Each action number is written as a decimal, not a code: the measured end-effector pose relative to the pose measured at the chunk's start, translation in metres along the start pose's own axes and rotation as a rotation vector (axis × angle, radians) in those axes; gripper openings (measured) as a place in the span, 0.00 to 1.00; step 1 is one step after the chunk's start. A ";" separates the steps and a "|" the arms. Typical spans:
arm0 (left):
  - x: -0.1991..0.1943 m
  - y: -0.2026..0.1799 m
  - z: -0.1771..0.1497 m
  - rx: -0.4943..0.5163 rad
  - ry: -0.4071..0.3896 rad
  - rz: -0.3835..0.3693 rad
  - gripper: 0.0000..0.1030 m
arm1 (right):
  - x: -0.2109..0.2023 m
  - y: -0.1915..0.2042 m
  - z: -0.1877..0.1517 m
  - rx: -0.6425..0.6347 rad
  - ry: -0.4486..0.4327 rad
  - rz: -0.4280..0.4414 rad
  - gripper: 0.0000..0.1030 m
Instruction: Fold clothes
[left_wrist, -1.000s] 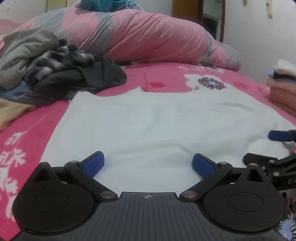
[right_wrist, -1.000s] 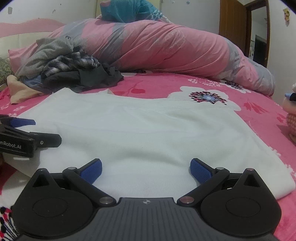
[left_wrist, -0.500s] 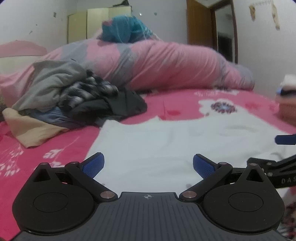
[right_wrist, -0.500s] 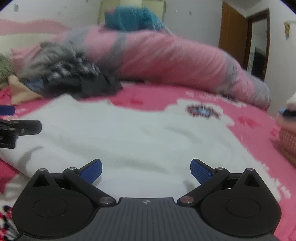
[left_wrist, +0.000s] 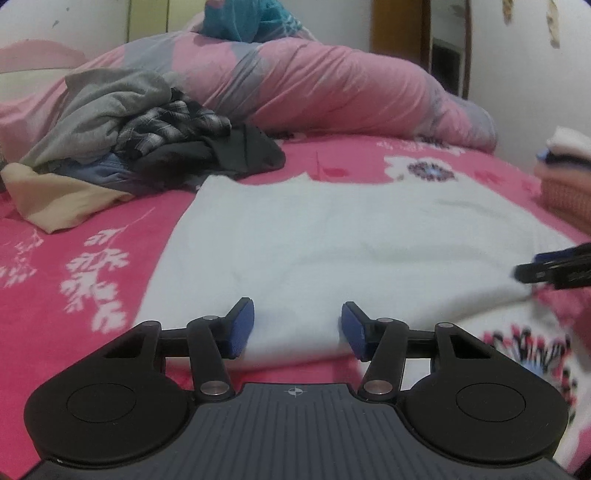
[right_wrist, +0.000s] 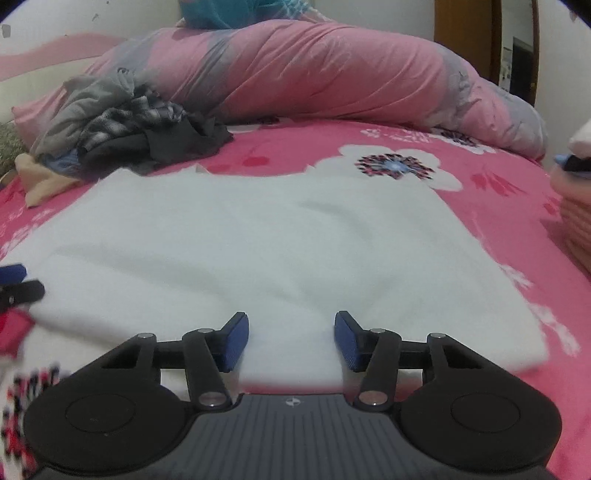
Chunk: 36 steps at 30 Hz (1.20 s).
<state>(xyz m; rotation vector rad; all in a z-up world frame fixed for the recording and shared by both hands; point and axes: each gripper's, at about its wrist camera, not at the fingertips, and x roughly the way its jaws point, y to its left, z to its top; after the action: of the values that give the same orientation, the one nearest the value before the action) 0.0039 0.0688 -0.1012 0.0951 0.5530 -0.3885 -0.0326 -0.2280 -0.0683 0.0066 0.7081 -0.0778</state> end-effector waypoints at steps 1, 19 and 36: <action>-0.006 0.004 -0.003 0.001 -0.004 -0.004 0.53 | -0.007 -0.003 -0.004 -0.010 0.015 -0.020 0.49; 0.023 -0.040 0.000 0.071 0.017 -0.267 0.28 | 0.016 0.073 0.014 -0.162 0.033 0.147 0.27; 0.003 0.036 0.004 -0.111 -0.002 -0.187 0.28 | 0.028 0.143 0.016 -0.401 -0.064 0.281 0.19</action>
<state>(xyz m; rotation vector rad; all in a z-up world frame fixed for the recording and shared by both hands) 0.0219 0.1005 -0.0993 -0.0648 0.5821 -0.5385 0.0096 -0.0874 -0.0768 -0.2790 0.6430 0.3324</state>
